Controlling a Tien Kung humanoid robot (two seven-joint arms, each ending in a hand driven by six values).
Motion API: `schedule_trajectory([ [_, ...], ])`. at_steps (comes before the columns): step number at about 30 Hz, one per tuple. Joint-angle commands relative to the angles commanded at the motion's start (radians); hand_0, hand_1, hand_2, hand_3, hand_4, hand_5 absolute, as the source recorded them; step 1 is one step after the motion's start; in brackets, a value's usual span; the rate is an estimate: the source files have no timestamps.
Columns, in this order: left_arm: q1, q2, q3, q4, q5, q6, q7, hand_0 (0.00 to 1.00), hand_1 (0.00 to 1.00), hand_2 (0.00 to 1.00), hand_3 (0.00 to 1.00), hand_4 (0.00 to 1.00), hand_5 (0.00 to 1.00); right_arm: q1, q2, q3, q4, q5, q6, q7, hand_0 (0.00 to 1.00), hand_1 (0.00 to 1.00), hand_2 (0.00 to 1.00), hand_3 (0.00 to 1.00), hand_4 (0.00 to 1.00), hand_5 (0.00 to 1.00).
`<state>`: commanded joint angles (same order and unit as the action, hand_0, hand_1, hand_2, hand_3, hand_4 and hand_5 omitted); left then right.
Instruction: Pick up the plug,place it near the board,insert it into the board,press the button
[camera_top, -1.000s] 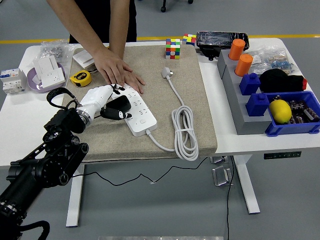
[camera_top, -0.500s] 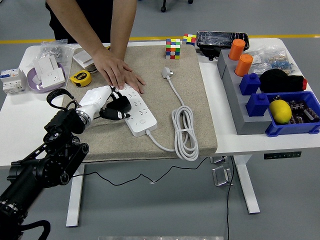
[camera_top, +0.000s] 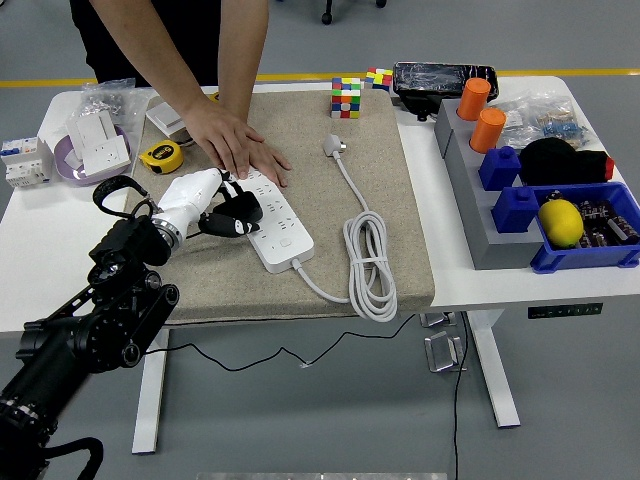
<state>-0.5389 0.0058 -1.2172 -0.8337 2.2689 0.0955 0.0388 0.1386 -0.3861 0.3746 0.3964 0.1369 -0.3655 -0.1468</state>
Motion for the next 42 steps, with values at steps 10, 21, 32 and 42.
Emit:
schedule_trajectory([
  [10, 0.002, -0.003, 0.012, 0.011, 0.000, 0.019, 0.012, 0.684, 0.602, 0.404, 0.459, 0.607, 0.194, -0.004, 0.002, 0.006, 0.000, 0.001, -0.001, 0.001, 0.789, 0.747, 0.736, 0.760, 0.998, 0.998],
  [21, 0.001, 0.003, 0.018, -0.014, 0.000, 0.024, 0.015, 0.657, 0.570, 0.384, 0.438, 0.559, 0.126, -0.002, 0.003, 0.015, -0.001, 0.001, -0.002, 0.002, 0.789, 0.746, 0.736, 0.761, 0.998, 0.998],
  [32, 0.037, 0.039, -0.009, -0.134, 0.000, 0.041, 0.030, 0.656, 0.561, 0.369, 0.417, 0.528, 0.101, -0.004, 0.006, 0.021, 0.000, 0.000, -0.002, 0.003, 0.789, 0.746, 0.736, 0.761, 0.998, 0.998],
  [42, 0.192, 0.107, -0.114, -0.387, 0.000, 0.066, 0.028, 0.657, 0.557, 0.369, 0.417, 0.536, 0.110, -0.013, 0.005, 0.019, -0.002, -0.001, -0.002, 0.001, 0.788, 0.746, 0.736, 0.761, 0.998, 0.998],
])
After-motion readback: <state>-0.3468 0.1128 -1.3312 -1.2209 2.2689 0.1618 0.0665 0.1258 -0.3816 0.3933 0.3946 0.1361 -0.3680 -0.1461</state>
